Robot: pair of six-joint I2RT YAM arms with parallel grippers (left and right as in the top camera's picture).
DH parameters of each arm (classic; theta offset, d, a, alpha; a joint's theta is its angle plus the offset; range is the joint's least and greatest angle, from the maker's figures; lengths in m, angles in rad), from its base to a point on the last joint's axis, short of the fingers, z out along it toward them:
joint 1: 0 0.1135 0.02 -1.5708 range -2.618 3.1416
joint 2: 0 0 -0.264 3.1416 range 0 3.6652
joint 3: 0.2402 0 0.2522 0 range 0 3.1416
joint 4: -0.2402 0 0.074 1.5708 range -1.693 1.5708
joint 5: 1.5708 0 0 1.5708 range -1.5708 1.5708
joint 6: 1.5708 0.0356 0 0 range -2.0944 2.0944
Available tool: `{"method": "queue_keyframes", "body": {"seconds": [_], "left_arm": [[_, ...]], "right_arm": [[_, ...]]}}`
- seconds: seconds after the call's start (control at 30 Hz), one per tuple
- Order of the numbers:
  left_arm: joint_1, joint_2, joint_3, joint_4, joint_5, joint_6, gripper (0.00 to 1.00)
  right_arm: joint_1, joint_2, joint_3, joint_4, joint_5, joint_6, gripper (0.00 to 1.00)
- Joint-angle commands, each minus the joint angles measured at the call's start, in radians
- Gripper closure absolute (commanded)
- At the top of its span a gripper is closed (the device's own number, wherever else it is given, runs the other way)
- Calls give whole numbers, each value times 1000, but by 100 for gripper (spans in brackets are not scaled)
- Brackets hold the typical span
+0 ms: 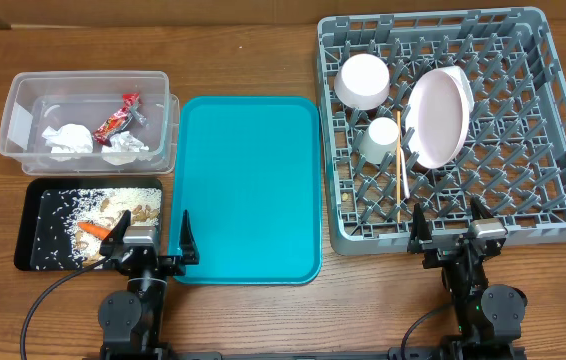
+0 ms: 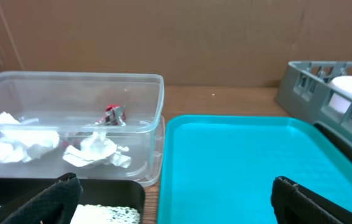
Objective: Sort waste into correct bins and load items into the dishwasher
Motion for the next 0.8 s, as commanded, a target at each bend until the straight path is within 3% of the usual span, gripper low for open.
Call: {"method": "queue_keyframes", "body": {"seconds": [0.0, 0.77], "left_arm": [[-5, -11, -4, -1, -21, 78, 0], [6, -11, -4, 0, -17, 77, 1]], "right_arm": [[-1, -12, -11, 4, 2, -1, 0], [-1, -12, -11, 4, 2, -1, 0]]}}
